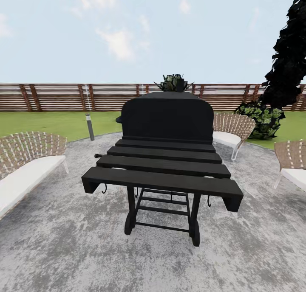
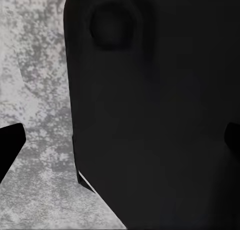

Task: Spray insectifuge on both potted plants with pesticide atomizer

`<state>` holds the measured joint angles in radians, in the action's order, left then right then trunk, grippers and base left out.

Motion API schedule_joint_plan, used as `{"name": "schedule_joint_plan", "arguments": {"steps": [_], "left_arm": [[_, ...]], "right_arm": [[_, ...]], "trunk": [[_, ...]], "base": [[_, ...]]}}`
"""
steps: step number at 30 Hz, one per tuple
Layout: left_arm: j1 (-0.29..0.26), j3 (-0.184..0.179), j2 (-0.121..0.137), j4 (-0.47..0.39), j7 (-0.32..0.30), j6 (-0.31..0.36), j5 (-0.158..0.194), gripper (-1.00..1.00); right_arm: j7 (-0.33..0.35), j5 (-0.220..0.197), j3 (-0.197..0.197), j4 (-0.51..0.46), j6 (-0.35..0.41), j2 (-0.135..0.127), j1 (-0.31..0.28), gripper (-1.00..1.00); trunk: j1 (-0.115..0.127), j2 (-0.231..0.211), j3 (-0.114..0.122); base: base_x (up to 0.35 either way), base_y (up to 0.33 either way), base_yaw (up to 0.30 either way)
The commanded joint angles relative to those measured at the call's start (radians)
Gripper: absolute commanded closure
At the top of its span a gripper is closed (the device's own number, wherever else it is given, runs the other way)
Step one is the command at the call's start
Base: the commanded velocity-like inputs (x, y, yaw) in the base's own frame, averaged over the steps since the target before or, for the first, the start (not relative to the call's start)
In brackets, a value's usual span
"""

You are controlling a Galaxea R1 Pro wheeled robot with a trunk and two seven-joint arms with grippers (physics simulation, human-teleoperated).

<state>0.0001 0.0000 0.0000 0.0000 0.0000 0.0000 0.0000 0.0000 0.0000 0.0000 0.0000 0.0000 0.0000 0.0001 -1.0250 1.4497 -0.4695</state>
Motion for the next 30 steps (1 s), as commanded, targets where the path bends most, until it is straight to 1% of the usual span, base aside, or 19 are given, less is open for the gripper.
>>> {"name": "schedule_joint_plan", "arguments": {"steps": [1, 5, 8, 9, 11, 14, 19, 24, 28, 29, 30], "left_arm": [[0.003, -0.001, -0.006, 0.006, -0.002, 0.006, 0.001, -1.0], [0.001, 0.001, -0.009, 0.012, -0.002, 0.005, 0.003, -1.0], [0.0, 0.002, -0.01, 0.012, -0.002, -0.004, 0.005, -1.0], [0.0, -0.002, -0.009, 0.011, -0.003, -0.009, 0.0, -1.0], [0.0, 0.0, -0.007, 0.01, -0.002, -0.021, 0.001, -1.0], [-0.004, 0.001, -0.001, -0.007, -0.001, -0.037, 0.003, -1.0], [-0.012, 0.004, 0.027, -0.035, 0.0, -0.065, 0.005, -1.0], [-0.037, 0.003, 0.035, -0.064, 0.001, -0.093, 0.003, -1.0], [-0.06, 0.003, 0.034, -0.087, 0.0, -0.116, 0.004, -1.0], [-0.101, 0.004, 0.033, -0.32, 0.001, -0.303, 0.005, -1.0], [-0.111, 0.004, 0.033, -0.334, 0.003, -0.302, 0.007, -1.0]], "right_arm": [[-0.005, 0.0, 0.002, -0.006, 0.006, 0.006, -0.006, -1.0], [-0.005, 0.0, 0.002, -0.019, 0.005, 0.011, -0.019, -1.0], [-0.005, 0.0, 0.002, -0.036, -0.01, 0.021, -0.037, -1.0], [-0.005, 0.001, 0.002, -0.042, -0.016, 0.024, -0.042, -1.0], [-0.005, 0.001, 0.002, -0.053, -0.027, 0.023, -0.054, -1.0], [-0.005, 0.001, 0.001, -0.067, -0.044, 0.009, -0.055, -1.0], [-0.006, 0.0, 0.0, -0.095, -0.072, -0.019, -0.055, -1.0], [-0.006, 0.0, -0.003, -0.123, -0.1, -0.047, -0.055, -1.0], [-0.006, 0.0, -0.004, -0.146, -0.122, -0.07, -0.056, -1.0], [-0.006, -0.001, -0.004, -0.395, -0.404, -0.073, -0.056, -1.0], [-0.005, -0.002, -0.005, -0.417, -0.405, -0.073, -0.057, -1.0]], "trunk": [[0.0, 0.0, 0.0], [0.0, 0.0, 0.0], [0.0, 0.0, 0.0], [0.0, 0.0, 0.0], [0.0, 0.0, 0.0], [0.0, 0.0, 0.0], [0.0, 0.0, 0.0], [0.0, 0.0, 0.0], [0.0, 0.0, 0.0], [0.0, 0.0, 0.0], [0.0, 0.0, 0.0]], "base": [[0.0, 0.0, 0.0], [0.0, 0.0, 0.0], [0.0, 0.0, 0.0], [0.0, 0.0, 0.0], [0.0, 0.0, 0.0], [0.0, 0.0, 0.0], [0.0, 0.0, 0.0], [0.0, 0.0, 0.0], [0.0, 0.0, 0.0], [0.0, 0.0, 0.0], [0.0, 0.0, 0.0]]}}
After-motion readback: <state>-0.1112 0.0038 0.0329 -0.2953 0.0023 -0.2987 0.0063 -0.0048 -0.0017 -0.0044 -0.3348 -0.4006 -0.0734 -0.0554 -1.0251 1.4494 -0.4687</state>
